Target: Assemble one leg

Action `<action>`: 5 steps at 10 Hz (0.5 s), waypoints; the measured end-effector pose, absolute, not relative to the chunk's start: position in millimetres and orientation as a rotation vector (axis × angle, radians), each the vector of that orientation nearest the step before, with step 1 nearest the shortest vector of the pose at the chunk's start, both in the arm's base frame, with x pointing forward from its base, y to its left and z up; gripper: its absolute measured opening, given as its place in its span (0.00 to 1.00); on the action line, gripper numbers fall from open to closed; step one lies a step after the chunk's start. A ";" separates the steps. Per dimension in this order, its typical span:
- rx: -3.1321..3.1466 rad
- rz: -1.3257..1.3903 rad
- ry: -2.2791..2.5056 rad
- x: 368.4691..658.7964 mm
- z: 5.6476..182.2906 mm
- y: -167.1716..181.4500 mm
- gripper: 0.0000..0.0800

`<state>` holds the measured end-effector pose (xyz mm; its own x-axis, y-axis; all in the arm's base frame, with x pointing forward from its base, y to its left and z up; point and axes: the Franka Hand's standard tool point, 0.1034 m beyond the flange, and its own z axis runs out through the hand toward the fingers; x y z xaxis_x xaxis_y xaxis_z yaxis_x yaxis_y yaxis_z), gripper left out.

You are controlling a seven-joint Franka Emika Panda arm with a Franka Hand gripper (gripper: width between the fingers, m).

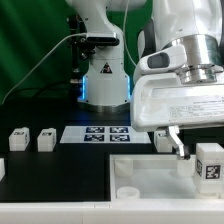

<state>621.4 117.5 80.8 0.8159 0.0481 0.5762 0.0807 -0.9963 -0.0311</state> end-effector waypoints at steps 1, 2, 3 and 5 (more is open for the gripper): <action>-2.943 -0.931 -0.109 621.3 80.7 117.4 0.77; -2.943 -0.932 -0.112 621.3 80.6 117.4 0.80; -2.944 -0.932 -0.117 621.3 80.6 117.4 0.80; -2.946 -0.933 -0.130 621.3 80.6 117.4 0.81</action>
Offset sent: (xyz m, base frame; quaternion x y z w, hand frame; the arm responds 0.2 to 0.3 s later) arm 0.0000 0.0000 0.0000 0.0000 0.0000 0.0000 1.0000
